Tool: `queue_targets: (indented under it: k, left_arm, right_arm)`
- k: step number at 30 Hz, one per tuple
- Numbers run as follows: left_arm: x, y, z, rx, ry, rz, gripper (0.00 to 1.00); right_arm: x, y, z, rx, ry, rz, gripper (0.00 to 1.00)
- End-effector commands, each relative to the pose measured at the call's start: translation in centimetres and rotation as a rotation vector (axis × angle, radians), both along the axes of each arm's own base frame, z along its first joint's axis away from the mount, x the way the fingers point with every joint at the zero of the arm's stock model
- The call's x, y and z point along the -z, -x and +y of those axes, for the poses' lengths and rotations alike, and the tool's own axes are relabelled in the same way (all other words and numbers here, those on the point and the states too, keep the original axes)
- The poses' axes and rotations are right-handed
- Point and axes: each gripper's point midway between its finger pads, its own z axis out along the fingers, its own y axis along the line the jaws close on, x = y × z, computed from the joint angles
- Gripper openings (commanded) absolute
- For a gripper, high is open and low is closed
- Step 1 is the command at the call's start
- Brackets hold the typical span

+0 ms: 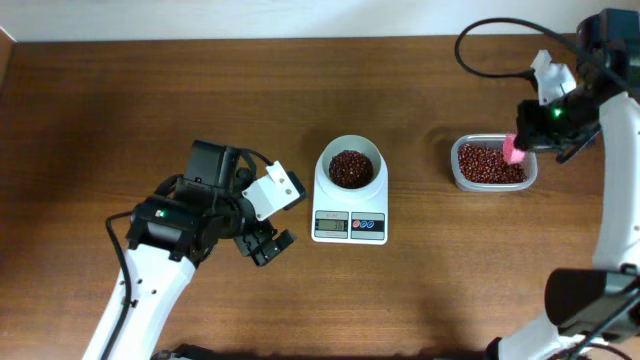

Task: Scoop and weigh 50g on scale
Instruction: 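Move the empty scoop with the right gripper back into the bean tub, then scoop red beans with the right gripper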

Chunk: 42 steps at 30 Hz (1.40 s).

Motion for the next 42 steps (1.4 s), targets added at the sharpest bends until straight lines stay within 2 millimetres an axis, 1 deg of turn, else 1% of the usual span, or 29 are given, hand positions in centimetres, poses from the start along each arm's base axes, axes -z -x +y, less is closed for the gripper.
queue_targets:
  k: [1,2,4,6,7,8,10,12,14,16,20,22,25,26,30,36,37,38,40,42]
  left_arm:
    - [-0.9,-0.3,0.0,0.002,0.008,-0.032,0.99]
    - [-0.9,-0.3,0.0,0.002,0.008,-0.032,0.99]
    - [-0.9,-0.3,0.0,0.002,0.008,-0.032,0.99]
    - [-0.9,-0.3,0.0,0.002,0.008,-0.032,0.99]
    - [-0.9,-0.3,0.0,0.002,0.008,-0.032,0.99]
    - [-0.9,-0.3,0.0,0.002,0.008,-0.032,0.99]
    - [-0.9,-0.3,0.0,0.002,0.008,-0.032,0.99]
    - [-0.9,-0.3,0.0,0.002,0.008,-0.032,0.99]
    - [-0.9,-0.3,0.0,0.002,0.008,-0.032,0.99]
    - [-0.9,-0.3,0.0,0.002,0.008,-0.032,0.99]
    - [-0.9,-0.3,0.0,0.002,0.008,-0.032,0.99]
    - [-0.9,-0.3,0.0,0.002,0.008,-0.032,0.99]
    - [-0.9,-0.3,0.0,0.002,0.008,-0.032,0.99]
    - [-0.9,-0.3,0.0,0.002,0.008,-0.032,0.99]
    - [-0.9,-0.3,0.0,0.002,0.008,-0.032,0.99]
    - [-0.9,-0.3,0.0,0.002,0.008,-0.032,0.99]
    - [-0.9,-0.3,0.0,0.002,0.008,-0.032,0.99]
    - [-0.9,-0.3,0.0,0.002,0.008,-0.032,0.99]
    - [-0.9,-0.3,0.0,0.002,0.008,-0.032,0.99]
    - [-0.9,-0.3,0.0,0.002,0.008,-0.032,0.99]
  right_arm:
    - [2.7,-1.1,-1.3,0.010,0.045,0.095,0.04]
    - [3.7,-1.8,-1.5,-0.011,0.050,0.104,0.04]
    - [5.6,-2.3,-2.7,-0.010,0.107,0.155,0.04]
    - [7.5,-2.7,-3.1,-0.049,0.120,0.204,0.04]
    - [8.1,-3.3,-3.3,-0.057,0.124,0.197,0.04]
    - [8.4,-3.9,-3.5,-0.055,0.134,0.181,0.04]
    - [8.9,-5.3,-4.8,-0.048,0.207,0.144,0.04]
    - [9.4,-5.7,-5.6,-0.090,0.239,0.144,0.04]
    - [10.6,-5.8,-6.2,-0.097,0.234,0.168,0.04]
    - [11.3,-5.6,-6.7,-0.086,0.228,0.188,0.04]
    - [11.6,-5.4,-8.1,-0.073,0.202,0.186,0.04]
    - [11.6,-5.5,-7.7,-0.094,0.149,0.169,0.04]
    - [11.8,-5.5,-7.5,-0.117,0.138,0.168,0.04]
    - [12.3,-5.4,-6.8,-0.160,0.101,0.164,0.04]
    - [13.9,-4.2,-6.4,-0.178,0.082,0.216,0.04]
    - [14.1,-4.1,-5.7,-0.181,0.036,0.214,0.04]
    - [14.3,-3.9,-5.3,-0.200,0.017,0.214,0.04]
    - [14.5,-3.9,-4.4,-0.214,-0.037,0.205,0.04]
    - [14.7,-3.7,-3.3,-0.229,-0.100,0.201,0.04]
    - [15.1,-3.3,-3.2,-0.229,-0.106,0.215,0.04]
